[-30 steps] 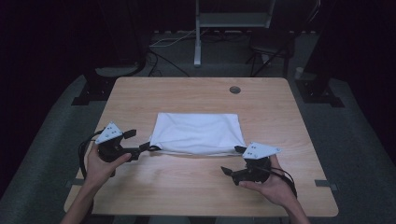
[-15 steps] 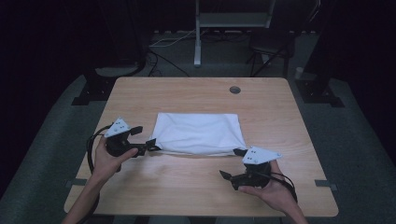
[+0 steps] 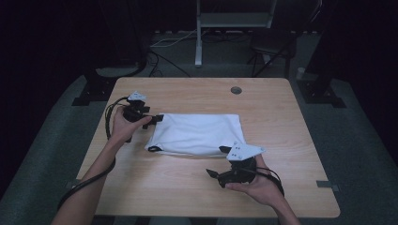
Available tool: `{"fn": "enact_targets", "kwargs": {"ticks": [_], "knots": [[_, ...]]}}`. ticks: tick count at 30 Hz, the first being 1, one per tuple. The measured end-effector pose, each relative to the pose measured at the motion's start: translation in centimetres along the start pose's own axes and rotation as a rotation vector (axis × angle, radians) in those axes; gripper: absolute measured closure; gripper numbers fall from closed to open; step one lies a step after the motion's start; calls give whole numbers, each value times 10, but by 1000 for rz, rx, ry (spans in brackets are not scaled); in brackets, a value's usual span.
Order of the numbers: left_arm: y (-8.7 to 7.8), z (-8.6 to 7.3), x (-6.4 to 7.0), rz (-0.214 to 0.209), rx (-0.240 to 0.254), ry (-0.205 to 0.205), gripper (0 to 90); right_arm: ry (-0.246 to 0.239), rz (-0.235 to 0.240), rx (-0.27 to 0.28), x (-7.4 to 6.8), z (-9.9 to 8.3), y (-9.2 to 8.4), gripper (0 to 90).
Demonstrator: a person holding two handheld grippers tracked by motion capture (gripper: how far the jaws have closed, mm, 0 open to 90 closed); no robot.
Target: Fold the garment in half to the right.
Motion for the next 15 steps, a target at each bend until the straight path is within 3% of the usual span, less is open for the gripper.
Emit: {"fn": "enact_targets", "kwargs": {"ticks": [8,10,14,15], "knots": [[25,1,3,-22,-62,-28,211,-3,8,-2,1,3,3,138],[29,0,4,-22,-75,-17,265,-5,10,-2,0,4,3,138],[35,-2,7,-35,-85,-35,281,-11,14,-1,-2,4,2,138],[35,-1,9,-46,-81,-44,343,-11,13,0,-2,5,2,138]]}}
Point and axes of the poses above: each handheld gripper's, and its own axes: y roughly forward along the jaws, z roughly out of its top, x roughly to its right, the point moved 9 cm from there along y, roughly forward along the jaws, and after that the axes turned 7 degrees about z, right-handed, at the moved point
